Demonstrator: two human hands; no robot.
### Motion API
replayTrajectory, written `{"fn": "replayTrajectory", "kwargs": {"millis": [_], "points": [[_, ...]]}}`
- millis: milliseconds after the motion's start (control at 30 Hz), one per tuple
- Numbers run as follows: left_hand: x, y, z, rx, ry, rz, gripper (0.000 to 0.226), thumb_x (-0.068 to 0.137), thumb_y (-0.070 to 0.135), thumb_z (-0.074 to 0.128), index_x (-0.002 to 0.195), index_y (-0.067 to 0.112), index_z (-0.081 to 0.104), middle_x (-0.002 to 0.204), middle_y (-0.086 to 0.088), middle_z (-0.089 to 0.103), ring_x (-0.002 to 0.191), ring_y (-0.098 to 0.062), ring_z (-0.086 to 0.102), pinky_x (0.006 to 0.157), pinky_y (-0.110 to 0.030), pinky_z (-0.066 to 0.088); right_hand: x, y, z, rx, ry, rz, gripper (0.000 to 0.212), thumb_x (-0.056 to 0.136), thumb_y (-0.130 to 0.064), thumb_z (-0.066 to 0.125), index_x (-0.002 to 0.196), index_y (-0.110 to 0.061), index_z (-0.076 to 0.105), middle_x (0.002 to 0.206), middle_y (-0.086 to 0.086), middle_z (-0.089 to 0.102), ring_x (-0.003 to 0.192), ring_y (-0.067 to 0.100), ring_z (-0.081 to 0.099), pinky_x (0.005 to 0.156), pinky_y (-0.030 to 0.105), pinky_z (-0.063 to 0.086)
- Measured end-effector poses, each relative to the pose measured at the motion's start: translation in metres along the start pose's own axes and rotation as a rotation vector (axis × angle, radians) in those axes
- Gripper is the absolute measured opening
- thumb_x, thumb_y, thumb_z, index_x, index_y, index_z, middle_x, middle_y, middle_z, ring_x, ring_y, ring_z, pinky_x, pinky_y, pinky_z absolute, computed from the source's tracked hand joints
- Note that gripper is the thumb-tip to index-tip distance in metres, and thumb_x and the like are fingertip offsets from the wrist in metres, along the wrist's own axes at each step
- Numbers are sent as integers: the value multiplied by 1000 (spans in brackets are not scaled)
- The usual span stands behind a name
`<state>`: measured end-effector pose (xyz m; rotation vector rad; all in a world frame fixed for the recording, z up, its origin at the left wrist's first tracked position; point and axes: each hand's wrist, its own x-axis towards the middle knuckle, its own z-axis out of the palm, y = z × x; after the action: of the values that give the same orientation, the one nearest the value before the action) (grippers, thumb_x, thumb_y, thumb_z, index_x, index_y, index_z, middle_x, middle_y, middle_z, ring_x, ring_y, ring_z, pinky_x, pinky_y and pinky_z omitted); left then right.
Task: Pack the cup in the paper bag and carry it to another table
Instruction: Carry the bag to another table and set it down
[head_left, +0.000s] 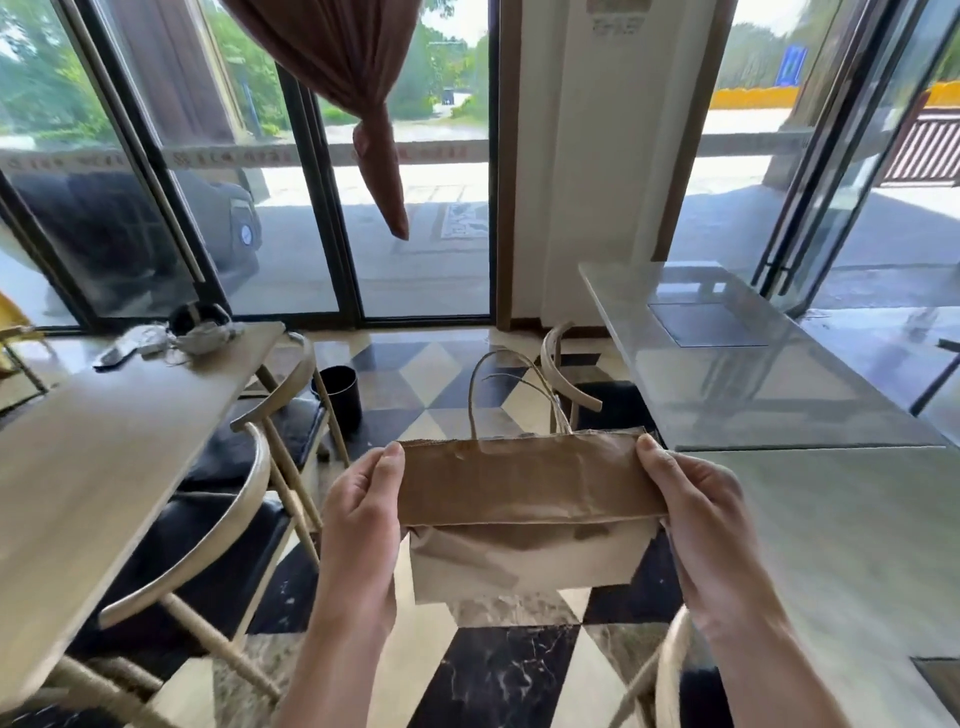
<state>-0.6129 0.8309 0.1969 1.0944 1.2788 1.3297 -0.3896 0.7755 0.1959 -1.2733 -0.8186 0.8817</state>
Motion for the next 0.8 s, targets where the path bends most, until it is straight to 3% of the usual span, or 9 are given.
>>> {"fn": "replayTrajectory", "kwargs": {"millis": [100,200,300,467,633,800], "points": [[56,3,2,-44,-27,-14,30,99,26,51,82,13,72,76,-4,72,78,-23,68,69,-41,51,43,4,32,33,28,-23,52,102,-25,52,56,-8,69,49,-1,58,41,9,51,40,19,41],[110,7,4,-66,-73,-25,33,100,26,49,82,7,69,75,-5,70,73,-19,64,64,-35,49,84,6,59,26,55,-51,52,102,-25,52,57,-10,72,47,-3,58,40,8,50,40,18,40],[159,7,8,-57,-105,-19,35,100,28,49,81,2,63,74,-8,64,74,-22,58,68,-39,44,123,9,81,30,83,-36,53,102,-26,52,56,-11,72,48,-2,59,41,10,53,40,19,42],[231,3,22,-37,-136,-32,35,100,28,49,75,10,67,72,-6,67,74,-23,60,71,-43,44,181,15,108,-6,97,-8,56,103,-28,51,51,-13,67,49,-3,58,44,10,52,42,19,42],[299,0,51,-51,-151,-52,36,99,28,50,76,5,64,68,-5,63,71,-25,55,66,-45,39,249,22,121,-15,111,15,53,101,-31,53,54,-13,69,49,-1,59,42,13,55,43,22,44],[378,-7,108,-76,-166,-58,33,100,26,49,76,12,67,67,0,62,68,-17,55,58,-35,41,344,32,117,-68,172,-8,52,101,-34,54,67,5,62,50,2,55,44,18,51,43,22,41]]}}
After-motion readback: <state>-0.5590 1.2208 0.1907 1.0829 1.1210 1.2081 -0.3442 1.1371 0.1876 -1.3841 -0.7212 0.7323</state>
